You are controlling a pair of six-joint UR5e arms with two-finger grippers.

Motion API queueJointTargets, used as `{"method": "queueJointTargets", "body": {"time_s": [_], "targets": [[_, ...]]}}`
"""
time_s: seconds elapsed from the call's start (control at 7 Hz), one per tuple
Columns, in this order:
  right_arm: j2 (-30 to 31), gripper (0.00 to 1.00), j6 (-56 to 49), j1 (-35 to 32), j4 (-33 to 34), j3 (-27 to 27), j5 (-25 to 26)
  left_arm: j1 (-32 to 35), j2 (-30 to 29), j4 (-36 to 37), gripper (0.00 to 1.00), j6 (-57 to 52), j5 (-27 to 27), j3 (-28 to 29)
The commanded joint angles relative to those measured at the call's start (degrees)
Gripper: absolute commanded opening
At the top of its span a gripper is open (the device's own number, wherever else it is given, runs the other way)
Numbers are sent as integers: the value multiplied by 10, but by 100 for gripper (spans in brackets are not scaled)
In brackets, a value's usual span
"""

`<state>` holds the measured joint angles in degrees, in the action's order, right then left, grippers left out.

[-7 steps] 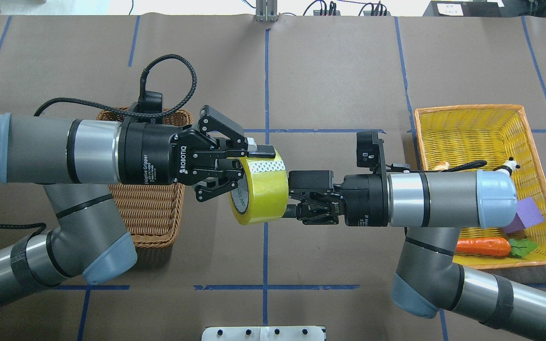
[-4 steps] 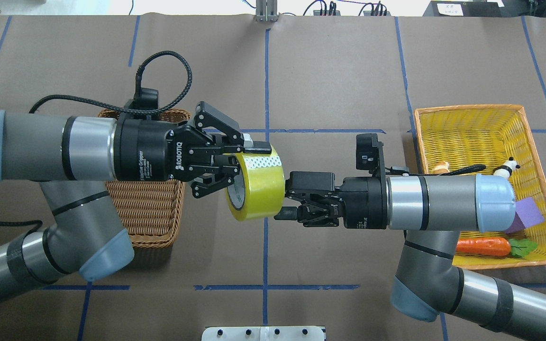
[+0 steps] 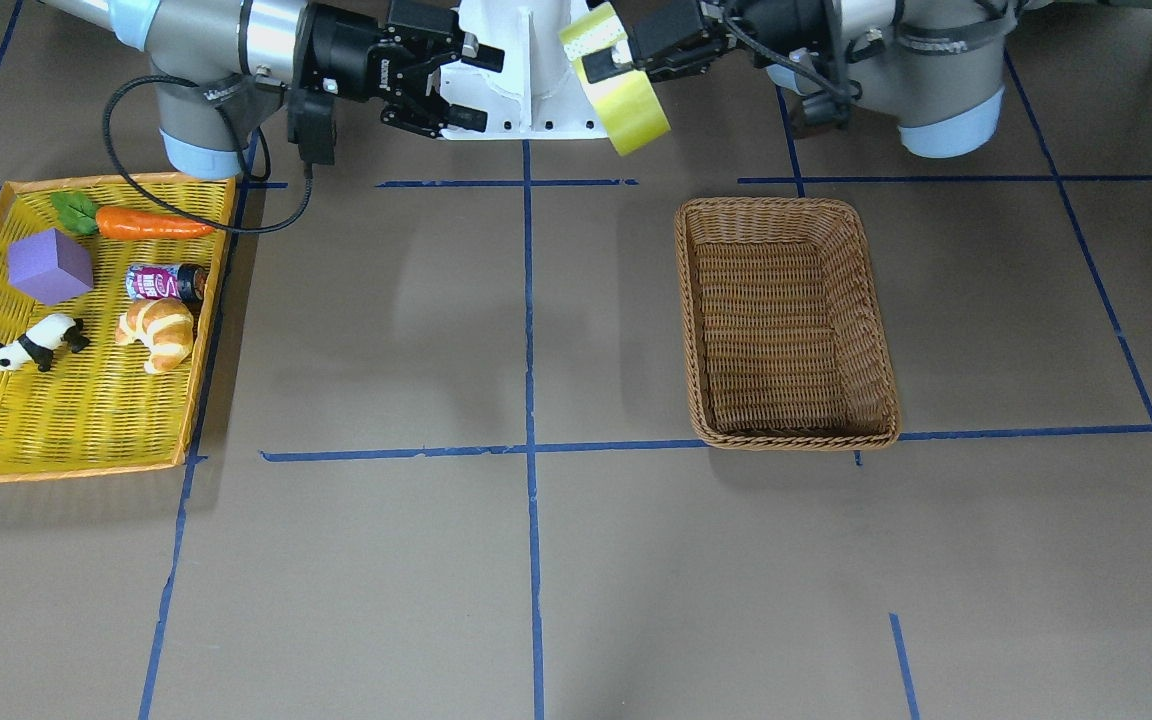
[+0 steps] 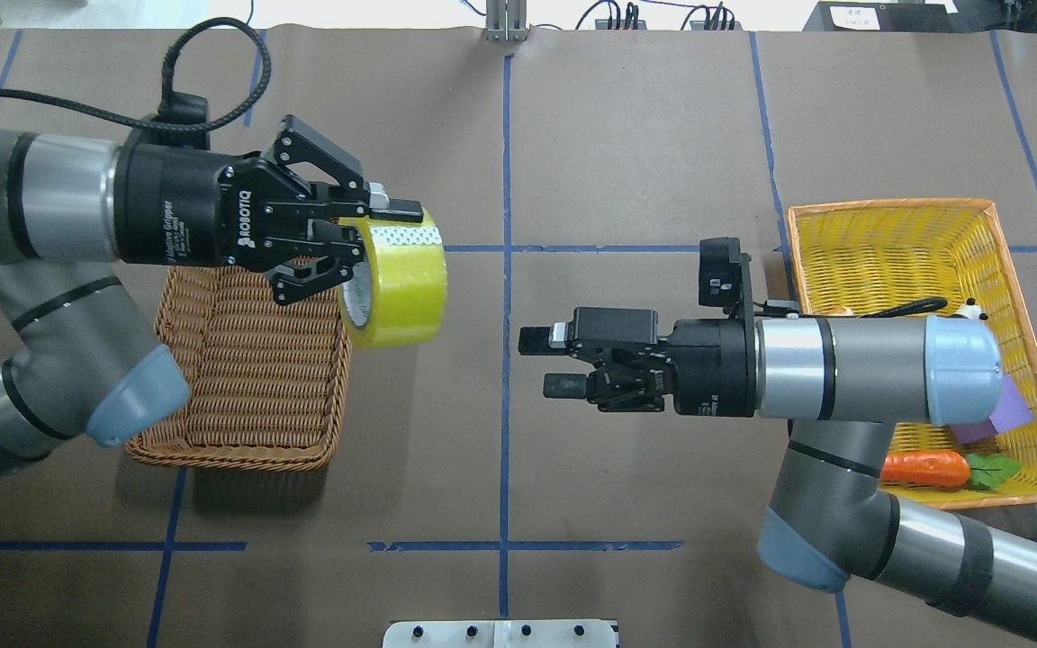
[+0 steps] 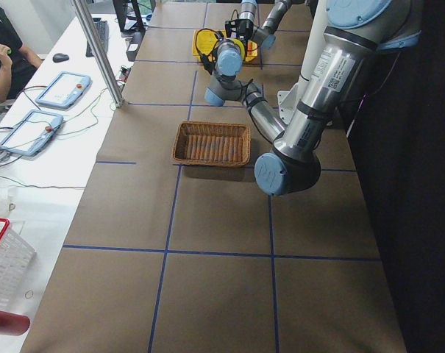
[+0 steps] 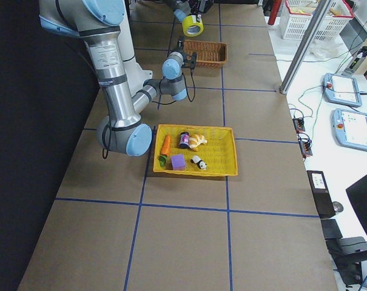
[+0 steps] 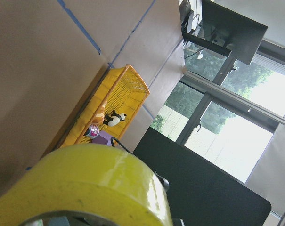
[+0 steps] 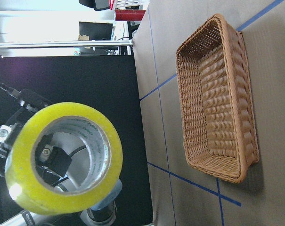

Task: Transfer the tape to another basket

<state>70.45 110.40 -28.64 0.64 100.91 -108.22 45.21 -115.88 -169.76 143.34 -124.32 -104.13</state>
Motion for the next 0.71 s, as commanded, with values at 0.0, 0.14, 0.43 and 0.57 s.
{"method": "queueJointTargets", "body": {"time_s": [0.0, 0.14, 0.43, 0.57], "targets": [[11, 100, -1, -87, 49, -8, -100, 57, 5, 80, 0, -35, -99, 14], [7, 100, -5, -145, 119, -7, -188, 65, 6, 167, 0, -113, -151, 15], [13, 100, -128, -210, 262, -3, -262, 67, 7, 304, 0, -248, -164, 17], [13, 100, -186, -214, 317, -3, -262, 63, 10, 368, 0, -312, -164, 20]]}}
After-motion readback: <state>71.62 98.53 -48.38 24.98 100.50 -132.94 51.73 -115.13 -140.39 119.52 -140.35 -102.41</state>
